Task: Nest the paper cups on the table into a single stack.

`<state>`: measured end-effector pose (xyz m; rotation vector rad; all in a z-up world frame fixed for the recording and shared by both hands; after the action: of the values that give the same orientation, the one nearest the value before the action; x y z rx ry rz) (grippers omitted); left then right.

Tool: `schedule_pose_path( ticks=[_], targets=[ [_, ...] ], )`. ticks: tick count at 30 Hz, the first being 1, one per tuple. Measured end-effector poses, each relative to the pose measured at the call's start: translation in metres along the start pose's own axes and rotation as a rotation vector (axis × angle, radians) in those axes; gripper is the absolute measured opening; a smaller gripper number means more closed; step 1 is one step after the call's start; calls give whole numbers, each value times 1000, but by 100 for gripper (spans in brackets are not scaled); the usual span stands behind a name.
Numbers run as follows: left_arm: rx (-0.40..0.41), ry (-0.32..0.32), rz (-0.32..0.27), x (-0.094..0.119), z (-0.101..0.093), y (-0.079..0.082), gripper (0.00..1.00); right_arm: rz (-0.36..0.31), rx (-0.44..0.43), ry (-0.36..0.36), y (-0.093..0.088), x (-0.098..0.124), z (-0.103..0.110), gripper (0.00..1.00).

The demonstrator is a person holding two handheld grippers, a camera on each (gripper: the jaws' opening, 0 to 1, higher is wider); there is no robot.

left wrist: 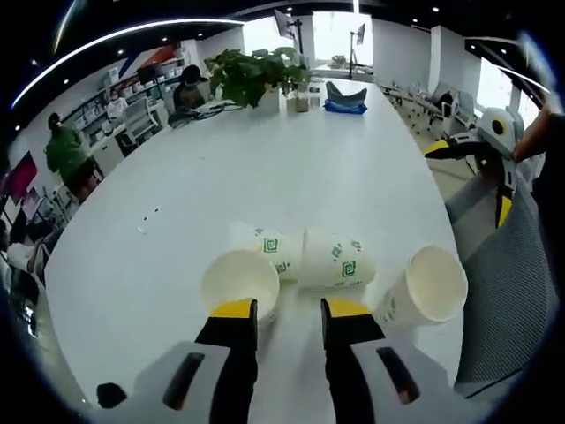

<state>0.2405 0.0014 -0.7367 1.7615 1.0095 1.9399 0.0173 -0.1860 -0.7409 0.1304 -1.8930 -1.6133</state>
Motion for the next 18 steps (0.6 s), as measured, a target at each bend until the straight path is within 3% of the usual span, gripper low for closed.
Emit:
schedule_pose_path(
  ticks=[5, 18],
  targets=[
    [-19, 5, 21, -12, -2, 4, 22, 13, 7, -9, -2, 0, -1, 99],
    [-53, 17, 104, -36, 12, -9, 10, 32, 11, -10, -4, -1, -2, 98]
  ],
)
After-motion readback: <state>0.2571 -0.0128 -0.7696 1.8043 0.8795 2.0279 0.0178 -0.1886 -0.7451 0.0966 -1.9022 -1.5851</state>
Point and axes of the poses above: the point that each gripper's makers call its tool centre point, and the gripper's own axes: x roughly backward along the fingers, z roughly to its left, y roughly out of its top, the point moved 3 cm from there along x, roughly backward along the fingers, and after that the axes turned 6 degrees about -y, right-handed, at the moved point
